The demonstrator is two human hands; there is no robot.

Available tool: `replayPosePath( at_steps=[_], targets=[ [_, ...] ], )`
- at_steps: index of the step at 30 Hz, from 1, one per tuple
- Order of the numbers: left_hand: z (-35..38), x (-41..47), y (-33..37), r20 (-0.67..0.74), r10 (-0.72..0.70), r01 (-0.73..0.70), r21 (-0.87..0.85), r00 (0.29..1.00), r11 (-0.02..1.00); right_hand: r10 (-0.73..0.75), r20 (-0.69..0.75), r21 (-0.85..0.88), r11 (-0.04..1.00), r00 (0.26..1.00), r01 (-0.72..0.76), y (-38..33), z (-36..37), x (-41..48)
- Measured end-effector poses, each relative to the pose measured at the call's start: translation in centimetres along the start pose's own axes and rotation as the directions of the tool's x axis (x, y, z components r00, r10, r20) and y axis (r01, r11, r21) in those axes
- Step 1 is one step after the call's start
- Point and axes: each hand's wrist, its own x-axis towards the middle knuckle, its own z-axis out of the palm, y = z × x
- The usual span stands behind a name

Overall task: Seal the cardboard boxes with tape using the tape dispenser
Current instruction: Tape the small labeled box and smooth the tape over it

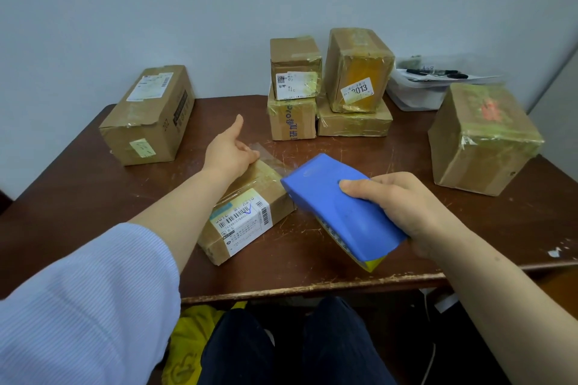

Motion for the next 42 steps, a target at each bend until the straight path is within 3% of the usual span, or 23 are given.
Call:
replayPosePath(
  at_steps=[4, 7, 9, 13, 15, 18, 20, 24, 27, 33, 37, 42],
  targets=[
    [-0.4, -0.9, 0.2, -0.078, -0.034, 0.04, 0.083, 0.996, 0.996, -0.007, -0.007, 0.006, 1.0, 1.0, 0.007, 0.1, 0.2, 0.0],
    [-0.5, -2.4, 0.2, -0.193, 0.23, -0.18, 0.246, 0.954, 0.952, -0.006, 0.002, 0.005, 1.0, 1.0, 0.006, 0.0, 0.0, -0.1],
    [-0.3, -3.9, 0.5, -0.093, 0.34, -0.292, 0.337, 0.936, 0.895, -0.003, 0.01, 0.001, 1.0, 1.0, 0.003, -0.1, -0.1, -0.2],
    [0.2, -6.1, 1.4, 0.312, 0.165, -0.303, 0.467, 0.936, 0.831, 0.025, 0.027, -0.088, 0.996, 0.999, -0.023, -0.7, -0.4, 0.1],
    [-0.2, -6.5, 1.3, 0.396, 0.057, -0.285, 0.547, 0.917, 0.787, 0.038, 0.042, -0.253, 0.967, 0.998, -0.026, -1.0, -0.5, 0.2],
    [-0.5, -6.6, 0.8, 0.387, 0.038, -0.289, 0.615, 0.921, 0.734, 0.041, 0.058, -0.52, 0.854, 0.997, -0.005, -1.3, -0.5, 0.2],
    [-0.4, -6.6, 0.5, 0.375, 0.074, -0.307, 0.613, 0.924, 0.728, 0.003, 0.078, -0.609, 0.792, 0.997, 0.045, -1.5, -0.4, 0.4],
    [-1.2, -5.0, -0.5, 0.334, 0.081, -0.277, 0.598, 0.939, 0.752, -0.161, 0.175, -0.699, 0.674, 0.971, 0.238, -2.1, 0.5, 1.0],
    [-2.5, -3.8, -1.5, 0.284, 0.067, -0.233, 0.603, 0.956, 0.763, -0.244, 0.194, -0.696, 0.648, 0.95, 0.308, -2.9, 2.2, 2.1],
    [-3.8, -2.6, -3.0, 0.244, 0.051, -0.197, 0.626, 0.969, 0.754, -0.178, 0.267, -0.855, 0.41, 0.947, 0.318, -4.4, 4.5, 4.0],
    [-3.8, -2.4, -3.0, 0.26, 0.042, -0.203, 0.634, 0.965, 0.746, -0.225, 0.269, -0.834, 0.433, 0.937, 0.343, -4.3, 3.7, 4.2],
    [-3.8, -2.4, -2.7, 0.271, 0.044, -0.215, 0.642, 0.962, 0.736, -0.157, 0.282, -0.794, 0.516, 0.947, 0.322, -3.3, 1.1, 2.8]
  ],
)
